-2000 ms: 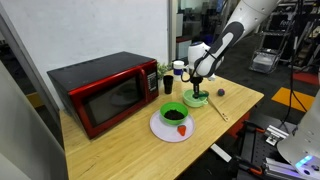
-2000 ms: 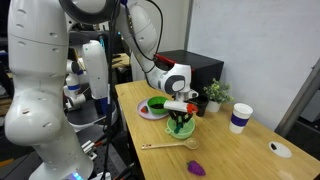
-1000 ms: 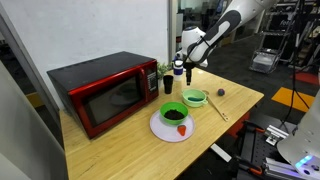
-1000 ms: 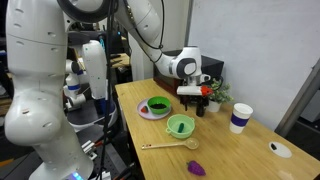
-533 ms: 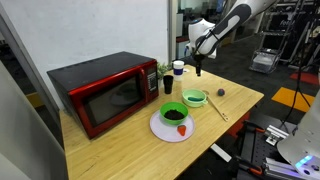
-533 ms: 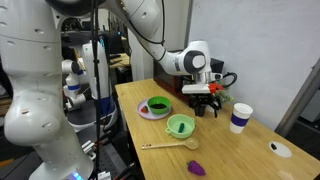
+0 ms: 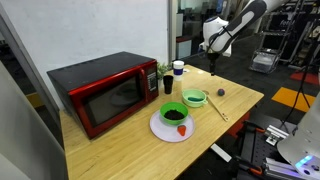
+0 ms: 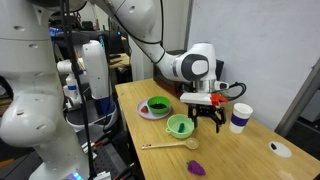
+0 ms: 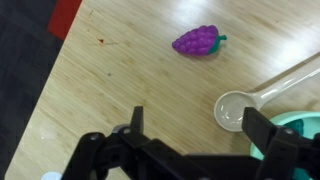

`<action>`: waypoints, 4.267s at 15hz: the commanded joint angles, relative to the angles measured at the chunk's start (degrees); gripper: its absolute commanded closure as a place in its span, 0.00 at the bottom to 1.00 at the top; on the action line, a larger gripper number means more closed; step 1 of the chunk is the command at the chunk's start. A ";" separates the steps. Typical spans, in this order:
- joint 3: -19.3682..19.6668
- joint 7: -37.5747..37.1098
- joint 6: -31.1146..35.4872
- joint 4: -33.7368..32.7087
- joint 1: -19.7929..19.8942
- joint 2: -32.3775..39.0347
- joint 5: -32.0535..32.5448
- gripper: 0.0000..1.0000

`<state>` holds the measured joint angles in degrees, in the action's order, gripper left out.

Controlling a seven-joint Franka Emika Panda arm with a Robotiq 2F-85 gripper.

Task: Pour the contents in the green pot into the green bowl, place the zucchini and purple grapes inside the green pot

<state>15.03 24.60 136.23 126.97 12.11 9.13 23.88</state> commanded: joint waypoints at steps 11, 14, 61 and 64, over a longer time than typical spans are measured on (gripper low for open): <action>-0.62 59.09 2.02 12.34 3.24 -9.22 -33.14 0.00; -0.34 60.06 1.84 11.51 2.79 -7.94 -32.31 0.00; -14.79 124.34 16.20 11.45 22.99 4.69 -45.58 0.00; -19.24 124.34 18.17 10.22 27.51 7.07 -44.64 0.00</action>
<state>-0.15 148.94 151.71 139.27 34.82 12.70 -22.26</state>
